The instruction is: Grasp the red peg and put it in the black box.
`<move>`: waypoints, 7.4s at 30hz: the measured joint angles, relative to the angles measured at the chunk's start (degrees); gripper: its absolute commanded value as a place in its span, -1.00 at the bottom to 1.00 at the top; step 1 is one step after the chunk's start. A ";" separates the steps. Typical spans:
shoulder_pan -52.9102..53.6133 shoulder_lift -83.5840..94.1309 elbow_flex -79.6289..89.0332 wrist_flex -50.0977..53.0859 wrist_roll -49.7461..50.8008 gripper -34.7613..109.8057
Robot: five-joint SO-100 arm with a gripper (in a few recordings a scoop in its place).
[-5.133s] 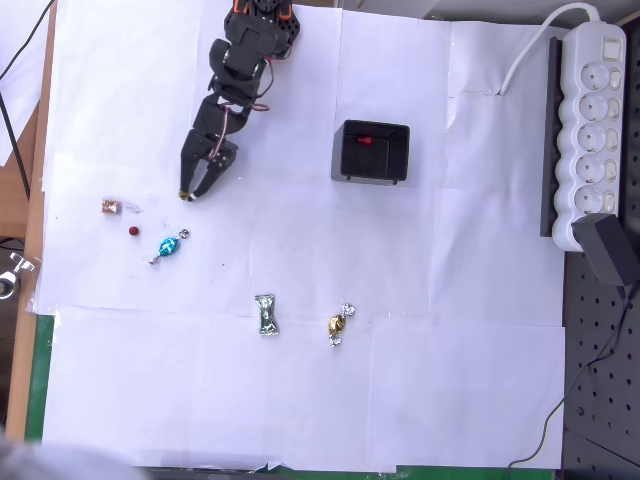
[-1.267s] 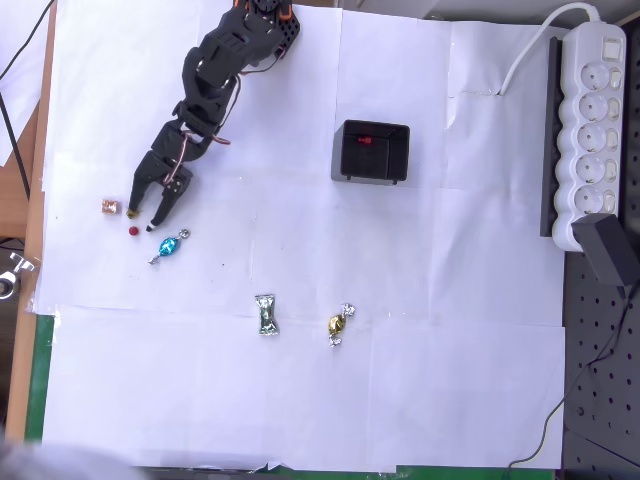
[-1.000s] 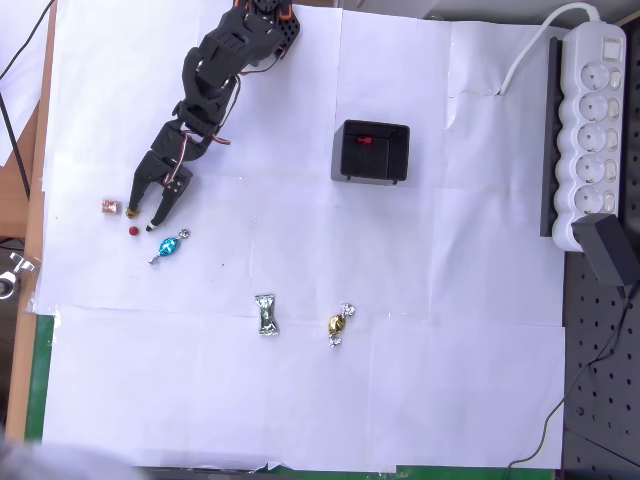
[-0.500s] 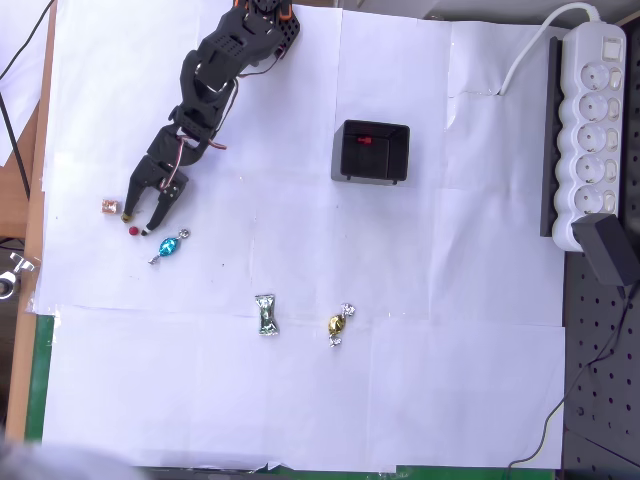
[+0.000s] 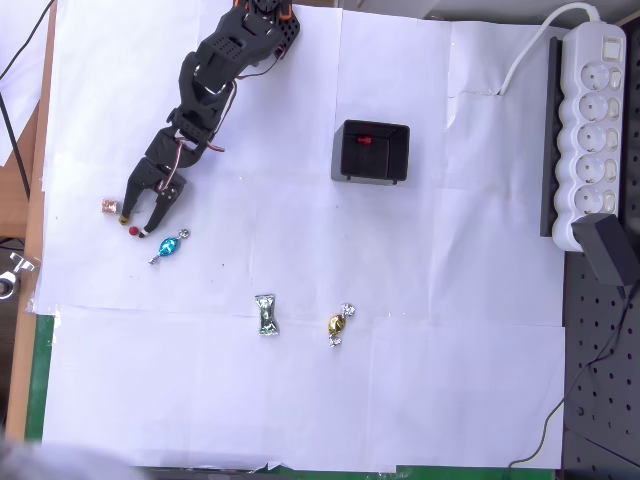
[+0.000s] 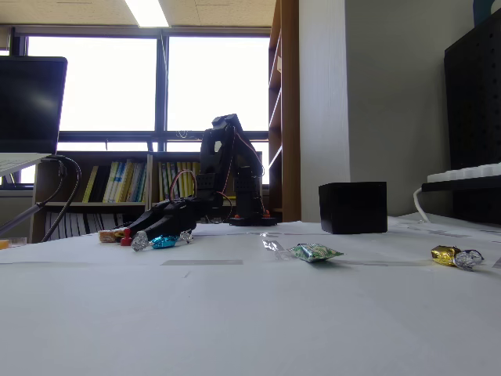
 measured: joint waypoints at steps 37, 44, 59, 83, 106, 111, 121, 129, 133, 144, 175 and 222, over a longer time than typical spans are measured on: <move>-1.58 0.62 0.62 0.00 0.00 -0.32; -2.29 1.32 1.76 0.35 0.00 -0.31; -2.20 2.02 6.59 4.92 0.00 -0.31; -2.55 -0.70 1.67 6.59 0.00 -0.31; -2.55 -0.79 0.79 5.19 0.00 -0.38; -2.55 -0.79 0.79 4.83 0.00 -0.41; -2.55 -0.62 0.79 4.22 0.00 -0.52; -2.55 -0.53 0.79 4.13 0.35 -0.52; -3.08 -3.25 -1.32 6.42 2.11 -0.52; -7.12 -24.70 -11.60 29.97 8.70 -0.52; -37.44 -58.10 11.95 126.47 35.16 -0.52; -76.82 -48.16 29.62 132.54 47.64 0.08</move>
